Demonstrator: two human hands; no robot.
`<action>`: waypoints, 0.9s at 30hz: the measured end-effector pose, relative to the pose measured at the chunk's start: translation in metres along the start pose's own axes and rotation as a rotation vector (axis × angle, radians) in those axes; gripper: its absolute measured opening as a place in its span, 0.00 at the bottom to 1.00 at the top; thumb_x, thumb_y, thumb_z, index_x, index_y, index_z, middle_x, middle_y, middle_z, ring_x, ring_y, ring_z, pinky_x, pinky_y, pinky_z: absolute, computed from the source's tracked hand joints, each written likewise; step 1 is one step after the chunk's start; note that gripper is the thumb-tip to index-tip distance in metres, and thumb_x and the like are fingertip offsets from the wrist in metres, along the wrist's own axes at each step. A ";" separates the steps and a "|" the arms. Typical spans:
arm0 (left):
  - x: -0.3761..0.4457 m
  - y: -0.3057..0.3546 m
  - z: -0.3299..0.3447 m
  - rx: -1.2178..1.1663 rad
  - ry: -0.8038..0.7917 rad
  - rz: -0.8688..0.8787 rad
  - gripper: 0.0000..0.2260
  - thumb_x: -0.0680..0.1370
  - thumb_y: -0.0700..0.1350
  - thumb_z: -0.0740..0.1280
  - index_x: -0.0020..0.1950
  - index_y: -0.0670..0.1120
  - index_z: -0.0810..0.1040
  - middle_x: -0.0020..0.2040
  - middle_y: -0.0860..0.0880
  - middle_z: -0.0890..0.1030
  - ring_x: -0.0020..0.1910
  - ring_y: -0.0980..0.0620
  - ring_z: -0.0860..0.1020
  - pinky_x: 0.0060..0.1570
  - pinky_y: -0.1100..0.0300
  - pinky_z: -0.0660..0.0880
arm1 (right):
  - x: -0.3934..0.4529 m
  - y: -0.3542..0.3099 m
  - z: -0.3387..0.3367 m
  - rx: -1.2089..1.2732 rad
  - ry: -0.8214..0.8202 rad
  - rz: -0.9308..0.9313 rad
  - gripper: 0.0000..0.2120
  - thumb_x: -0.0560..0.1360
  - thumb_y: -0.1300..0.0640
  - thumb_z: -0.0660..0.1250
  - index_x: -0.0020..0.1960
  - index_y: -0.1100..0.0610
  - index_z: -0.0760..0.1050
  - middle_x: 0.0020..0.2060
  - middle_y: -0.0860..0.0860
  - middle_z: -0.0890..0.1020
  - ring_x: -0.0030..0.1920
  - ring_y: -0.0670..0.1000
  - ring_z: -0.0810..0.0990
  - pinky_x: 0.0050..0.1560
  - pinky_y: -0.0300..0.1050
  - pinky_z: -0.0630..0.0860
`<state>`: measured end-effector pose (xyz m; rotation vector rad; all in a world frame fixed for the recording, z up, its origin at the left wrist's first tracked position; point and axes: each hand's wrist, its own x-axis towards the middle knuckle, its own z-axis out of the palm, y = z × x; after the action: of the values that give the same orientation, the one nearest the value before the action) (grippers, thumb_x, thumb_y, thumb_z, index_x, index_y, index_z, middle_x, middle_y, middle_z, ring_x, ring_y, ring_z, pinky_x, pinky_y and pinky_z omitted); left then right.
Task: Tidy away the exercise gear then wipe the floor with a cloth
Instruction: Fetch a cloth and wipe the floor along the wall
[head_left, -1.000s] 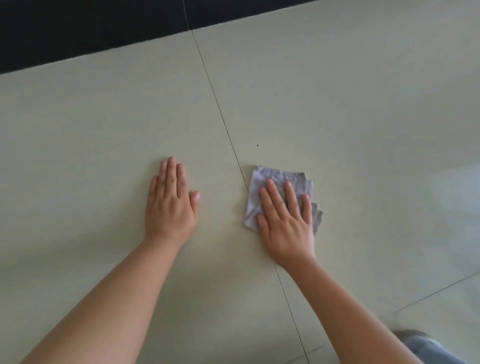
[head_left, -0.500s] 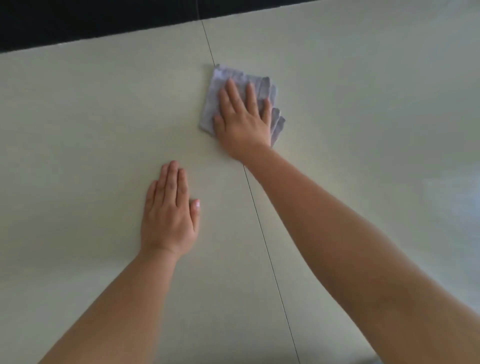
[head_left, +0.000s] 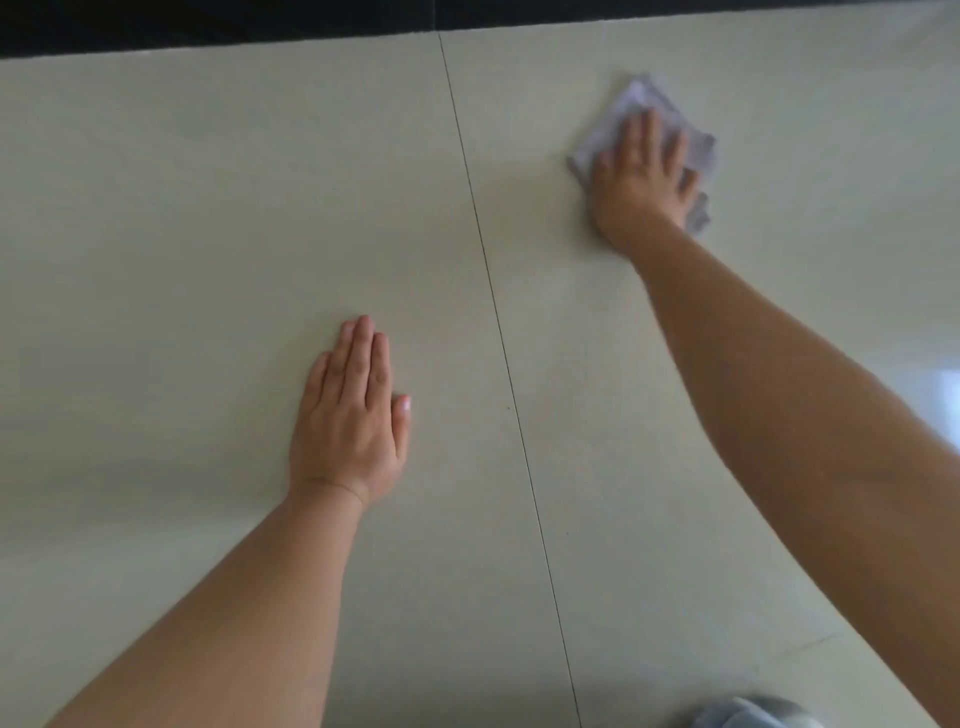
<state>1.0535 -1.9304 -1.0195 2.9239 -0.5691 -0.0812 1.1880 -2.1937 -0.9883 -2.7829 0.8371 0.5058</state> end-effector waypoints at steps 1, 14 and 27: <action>0.000 -0.001 0.000 0.003 0.004 0.004 0.25 0.73 0.46 0.53 0.64 0.31 0.66 0.63 0.31 0.75 0.65 0.41 0.62 0.66 0.54 0.51 | 0.000 -0.026 0.004 -0.034 -0.028 -0.116 0.26 0.82 0.48 0.43 0.77 0.51 0.42 0.77 0.46 0.43 0.77 0.54 0.40 0.75 0.58 0.41; 0.004 0.002 -0.012 -0.042 -0.126 0.011 0.25 0.72 0.46 0.54 0.60 0.29 0.74 0.61 0.31 0.77 0.61 0.35 0.76 0.60 0.51 0.60 | -0.194 0.104 0.071 -0.292 -0.112 -0.528 0.27 0.81 0.44 0.35 0.70 0.56 0.60 0.67 0.52 0.73 0.75 0.54 0.50 0.72 0.48 0.40; 0.003 0.025 -0.053 0.113 -0.386 -0.124 0.25 0.83 0.44 0.50 0.77 0.38 0.46 0.78 0.43 0.45 0.78 0.47 0.44 0.75 0.53 0.43 | -0.303 0.150 0.077 -0.061 -0.289 0.157 0.31 0.78 0.41 0.37 0.76 0.53 0.36 0.77 0.47 0.38 0.77 0.52 0.38 0.76 0.52 0.40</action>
<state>1.0516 -1.9462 -0.9637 3.0665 -0.4524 -0.6605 0.8455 -2.1450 -0.9587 -2.6185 0.9882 0.9486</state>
